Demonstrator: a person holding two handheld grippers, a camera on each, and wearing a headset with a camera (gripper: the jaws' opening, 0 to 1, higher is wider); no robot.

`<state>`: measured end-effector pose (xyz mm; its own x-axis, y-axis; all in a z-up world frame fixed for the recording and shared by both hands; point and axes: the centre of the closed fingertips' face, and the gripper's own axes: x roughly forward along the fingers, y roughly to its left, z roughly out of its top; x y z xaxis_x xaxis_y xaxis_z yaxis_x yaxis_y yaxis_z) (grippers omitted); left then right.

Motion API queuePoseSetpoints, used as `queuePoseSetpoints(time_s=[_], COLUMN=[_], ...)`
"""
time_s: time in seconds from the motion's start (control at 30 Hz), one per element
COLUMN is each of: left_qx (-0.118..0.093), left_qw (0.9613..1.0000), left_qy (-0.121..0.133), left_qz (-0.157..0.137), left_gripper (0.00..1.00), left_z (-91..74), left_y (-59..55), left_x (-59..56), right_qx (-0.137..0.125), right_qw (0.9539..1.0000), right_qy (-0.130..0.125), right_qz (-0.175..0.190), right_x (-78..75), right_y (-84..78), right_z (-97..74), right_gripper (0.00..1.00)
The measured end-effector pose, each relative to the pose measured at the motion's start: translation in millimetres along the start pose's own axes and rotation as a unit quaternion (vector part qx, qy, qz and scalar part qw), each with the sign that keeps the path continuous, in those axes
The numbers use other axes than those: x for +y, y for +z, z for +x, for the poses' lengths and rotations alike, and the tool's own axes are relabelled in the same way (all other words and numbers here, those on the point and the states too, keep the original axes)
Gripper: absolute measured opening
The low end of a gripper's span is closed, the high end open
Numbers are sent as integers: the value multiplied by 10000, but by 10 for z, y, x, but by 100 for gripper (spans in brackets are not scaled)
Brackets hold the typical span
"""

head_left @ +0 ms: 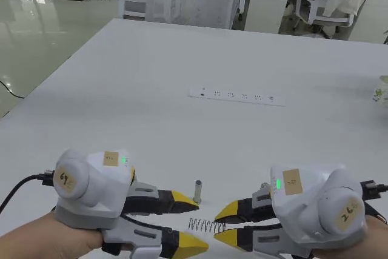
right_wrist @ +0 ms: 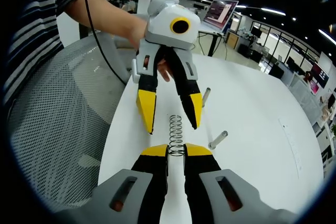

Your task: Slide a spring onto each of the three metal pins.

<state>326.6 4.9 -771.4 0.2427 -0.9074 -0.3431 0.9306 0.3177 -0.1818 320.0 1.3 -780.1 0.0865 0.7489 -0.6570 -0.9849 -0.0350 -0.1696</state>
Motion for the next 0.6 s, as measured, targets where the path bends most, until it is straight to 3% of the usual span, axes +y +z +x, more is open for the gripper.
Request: queuePoseSetpoints(time_s=[0.3,0.6], left_qx=[-90,-88], left_qw=[9999,9996], left_qy=[-92,-227], left_qz=[74,156], left_gripper=[5,3], left_z=[17,7], left_y=[46,42], left_x=[-27,-53], right_qx=[-54,-91], right_qw=[10000,9999], right_qy=[31,58], right_qz=[-59,-16], right_x=[3,15], right_y=[38,40], right_z=[-42,-55], right_gripper=[8,8])
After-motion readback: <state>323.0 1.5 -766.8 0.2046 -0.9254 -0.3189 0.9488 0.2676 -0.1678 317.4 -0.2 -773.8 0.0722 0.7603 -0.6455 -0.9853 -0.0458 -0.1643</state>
